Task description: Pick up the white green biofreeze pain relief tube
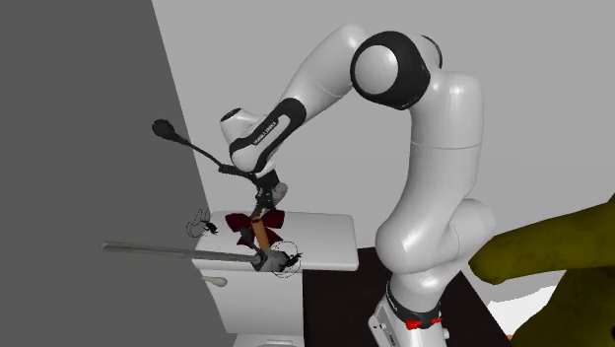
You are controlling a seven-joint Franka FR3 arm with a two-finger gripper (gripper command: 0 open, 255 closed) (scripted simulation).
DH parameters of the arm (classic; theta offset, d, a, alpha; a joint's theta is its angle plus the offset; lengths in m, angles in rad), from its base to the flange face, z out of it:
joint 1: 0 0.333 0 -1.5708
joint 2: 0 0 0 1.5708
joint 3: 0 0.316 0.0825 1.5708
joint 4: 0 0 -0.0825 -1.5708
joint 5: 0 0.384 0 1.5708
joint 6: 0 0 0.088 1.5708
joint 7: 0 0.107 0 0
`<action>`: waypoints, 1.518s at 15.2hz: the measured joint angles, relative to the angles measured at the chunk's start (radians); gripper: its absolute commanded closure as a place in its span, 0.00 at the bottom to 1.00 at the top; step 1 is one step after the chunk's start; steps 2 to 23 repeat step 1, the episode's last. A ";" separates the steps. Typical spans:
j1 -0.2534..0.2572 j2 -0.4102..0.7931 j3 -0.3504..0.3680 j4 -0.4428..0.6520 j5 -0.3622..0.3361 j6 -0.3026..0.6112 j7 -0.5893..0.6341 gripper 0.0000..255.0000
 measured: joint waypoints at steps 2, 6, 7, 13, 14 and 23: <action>-0.001 -0.004 0.001 0.002 0.004 -0.005 -0.003 1.00; -0.001 -0.004 0.001 0.002 0.004 -0.005 -0.003 1.00; -0.001 -0.004 0.001 0.002 0.004 -0.005 -0.003 1.00; -0.001 -0.004 0.001 0.002 0.004 -0.005 -0.003 1.00; -0.001 -0.004 0.001 0.002 0.004 -0.005 -0.003 1.00; -0.001 -0.004 0.001 0.002 0.004 -0.005 -0.003 1.00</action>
